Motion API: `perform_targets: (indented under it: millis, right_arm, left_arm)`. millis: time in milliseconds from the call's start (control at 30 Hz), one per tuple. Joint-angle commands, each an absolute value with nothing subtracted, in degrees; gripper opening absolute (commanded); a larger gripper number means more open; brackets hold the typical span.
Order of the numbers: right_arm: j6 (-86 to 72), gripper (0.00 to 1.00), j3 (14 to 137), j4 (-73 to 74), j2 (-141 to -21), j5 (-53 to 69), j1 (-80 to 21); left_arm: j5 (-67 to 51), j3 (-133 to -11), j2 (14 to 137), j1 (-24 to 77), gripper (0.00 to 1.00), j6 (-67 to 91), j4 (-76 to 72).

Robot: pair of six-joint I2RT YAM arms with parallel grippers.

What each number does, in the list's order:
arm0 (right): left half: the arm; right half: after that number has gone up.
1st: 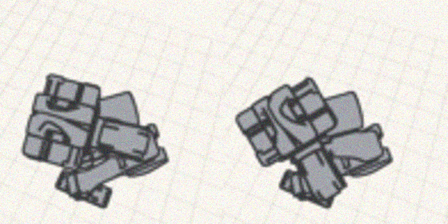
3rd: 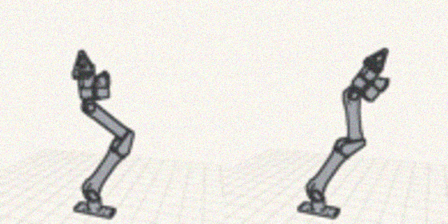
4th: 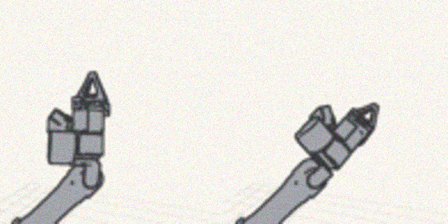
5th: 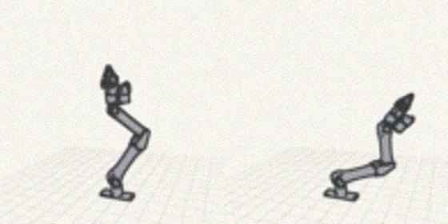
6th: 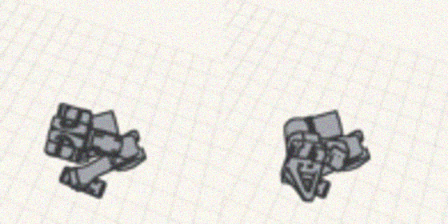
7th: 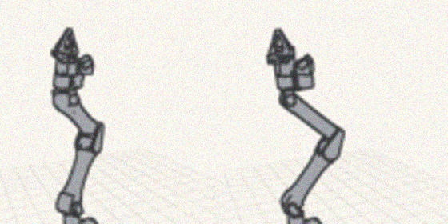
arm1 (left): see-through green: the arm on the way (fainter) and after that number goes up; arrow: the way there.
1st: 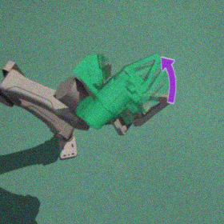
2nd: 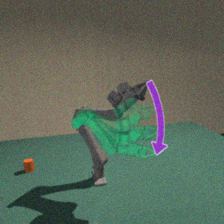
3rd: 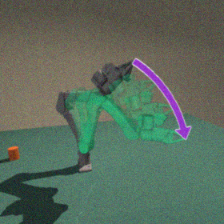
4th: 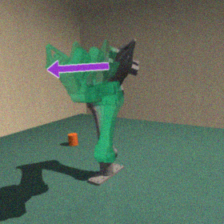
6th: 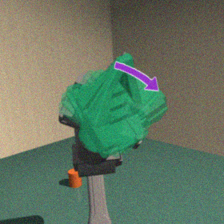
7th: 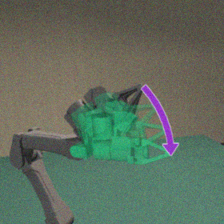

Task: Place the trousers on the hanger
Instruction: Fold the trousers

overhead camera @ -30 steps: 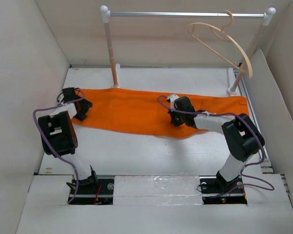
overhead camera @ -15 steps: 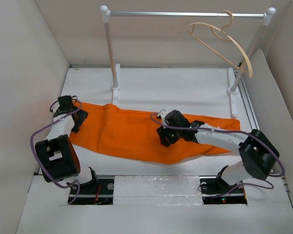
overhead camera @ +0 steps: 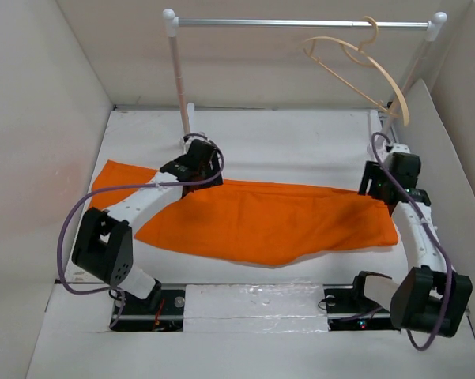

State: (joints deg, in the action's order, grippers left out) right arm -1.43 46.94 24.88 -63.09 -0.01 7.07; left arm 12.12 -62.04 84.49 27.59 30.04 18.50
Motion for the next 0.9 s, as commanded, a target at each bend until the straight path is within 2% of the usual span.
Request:
perform_targets:
  millis: [0, 200, 267, 400, 433, 500, 533, 600, 633, 867]
  right_arm:
    - [3.9, 0.75, 50.5, 25.7, -66.4, 3.3, 16.0]
    - [5.0, 0.79, 54.1, 23.0, -75.9, 6.3, 25.7]
    - [4.7, 0.81, 52.2, 18.3, -77.8, 14.6, 27.2]
    - [6.1, 0.81, 53.6, 15.5, -86.6, 21.4, 26.6]
    - [5.8, 0.79, 53.4, 14.9, -89.6, 23.4, 26.6]
    - [4.5, 0.71, 52.4, 13.2, -91.4, 23.9, 27.3]
    - [2.8, 0.43, 51.6, 11.7, -91.4, 24.4, 27.3]
    - [1.2, 0.10, 50.7, 9.9, -90.2, 23.7, 28.2]
    - [0.4, 0.00, 51.0, 9.6, -89.5, 22.5, 29.0]
    - [1.1, 0.00, 60.7, 14.9, -85.8, 8.4, 29.0]
  left_arm:
    - [18.3, -63.6, 86.5, 30.4, 0.64, 26.2, 21.2]
    - [14.2, -56.7, 83.8, 28.9, 0.63, 30.9, 15.4]
    - [10.1, -54.2, 83.3, 25.2, 0.61, 32.8, 11.1]
    - [5.4, -51.4, 85.2, 19.9, 0.60, 37.2, 9.8]
    - [3.4, -50.0, 85.7, 16.7, 0.59, 38.7, 9.1]
    - [0.6, -48.4, 86.0, 12.7, 0.58, 39.5, 8.0]
    - [0.4, -47.5, 86.3, 10.5, 0.57, 41.5, 6.9]
    - [-3.9, -45.2, 86.6, 4.7, 0.57, 43.2, 5.9]
    - [-4.5, -44.6, 86.7, 3.1, 0.57, 44.2, 5.3]
    - [2.5, -44.3, 86.5, 0.4, 0.57, 45.2, 7.0]
